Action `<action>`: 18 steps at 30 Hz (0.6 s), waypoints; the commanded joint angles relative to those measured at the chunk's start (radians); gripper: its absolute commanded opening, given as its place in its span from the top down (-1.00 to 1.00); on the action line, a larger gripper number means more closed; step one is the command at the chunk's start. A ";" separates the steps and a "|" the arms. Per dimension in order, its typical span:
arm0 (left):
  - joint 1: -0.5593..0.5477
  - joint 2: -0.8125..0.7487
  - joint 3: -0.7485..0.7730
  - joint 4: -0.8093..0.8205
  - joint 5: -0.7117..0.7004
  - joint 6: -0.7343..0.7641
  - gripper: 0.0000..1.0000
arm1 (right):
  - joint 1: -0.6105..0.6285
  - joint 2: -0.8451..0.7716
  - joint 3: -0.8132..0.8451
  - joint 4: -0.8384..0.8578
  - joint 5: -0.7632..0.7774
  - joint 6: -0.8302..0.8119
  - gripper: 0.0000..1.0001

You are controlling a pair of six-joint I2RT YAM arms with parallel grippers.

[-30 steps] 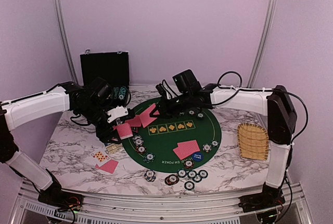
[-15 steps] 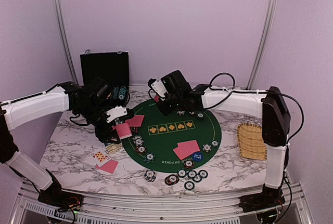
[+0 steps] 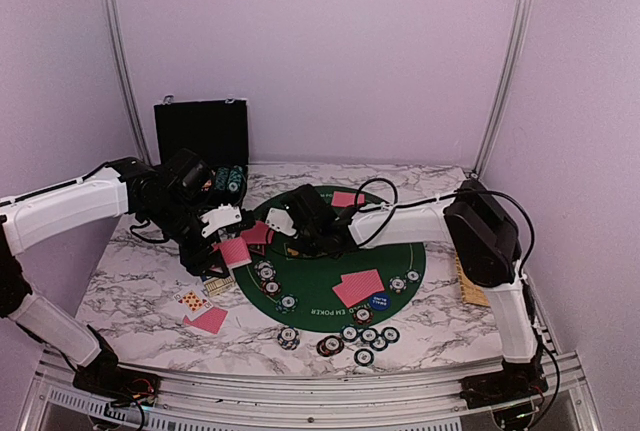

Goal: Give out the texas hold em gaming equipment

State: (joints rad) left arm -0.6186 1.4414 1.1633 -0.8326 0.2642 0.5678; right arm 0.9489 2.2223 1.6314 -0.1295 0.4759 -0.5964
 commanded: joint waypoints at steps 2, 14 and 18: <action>0.007 -0.025 -0.006 -0.019 0.023 0.000 1.00 | -0.002 0.050 -0.003 0.022 0.005 -0.030 1.00; 0.008 -0.026 -0.007 -0.020 0.023 0.000 1.00 | 0.010 0.018 -0.073 -0.059 -0.119 0.063 0.56; 0.008 -0.025 -0.004 -0.021 0.023 0.001 1.00 | 0.010 -0.012 -0.091 -0.075 -0.146 0.090 0.23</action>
State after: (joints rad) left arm -0.6144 1.4410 1.1629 -0.8364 0.2649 0.5678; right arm 0.9504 2.2566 1.5635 -0.1440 0.3931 -0.5507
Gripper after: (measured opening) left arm 0.659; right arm 0.326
